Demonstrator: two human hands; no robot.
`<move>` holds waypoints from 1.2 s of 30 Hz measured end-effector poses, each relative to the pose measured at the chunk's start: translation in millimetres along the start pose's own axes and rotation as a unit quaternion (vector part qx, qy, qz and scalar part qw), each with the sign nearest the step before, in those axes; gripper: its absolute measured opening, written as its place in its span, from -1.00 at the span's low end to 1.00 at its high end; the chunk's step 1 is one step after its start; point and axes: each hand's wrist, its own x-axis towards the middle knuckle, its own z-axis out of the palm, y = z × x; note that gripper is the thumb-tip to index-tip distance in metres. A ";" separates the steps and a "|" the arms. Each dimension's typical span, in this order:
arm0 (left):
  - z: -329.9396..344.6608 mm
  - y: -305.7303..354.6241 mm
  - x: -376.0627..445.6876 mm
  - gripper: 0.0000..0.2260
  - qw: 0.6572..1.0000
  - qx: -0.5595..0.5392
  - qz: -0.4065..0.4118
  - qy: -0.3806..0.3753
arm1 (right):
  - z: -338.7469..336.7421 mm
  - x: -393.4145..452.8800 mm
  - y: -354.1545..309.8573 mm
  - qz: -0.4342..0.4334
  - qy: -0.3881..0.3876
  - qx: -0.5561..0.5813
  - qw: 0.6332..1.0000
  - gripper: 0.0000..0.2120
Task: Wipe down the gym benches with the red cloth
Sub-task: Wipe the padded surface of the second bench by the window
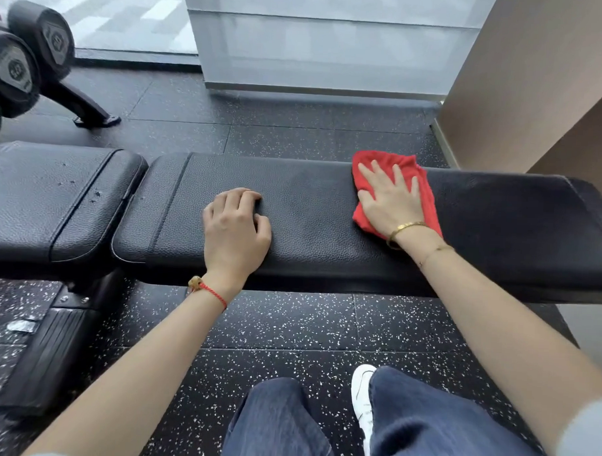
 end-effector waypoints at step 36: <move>-0.8 -3.4 -1.5 -0.71 1.000 -0.013 0.014 0.001 | -7.8 -69.9 77.1 -0.028 0.054 -0.011 0.998 -0.45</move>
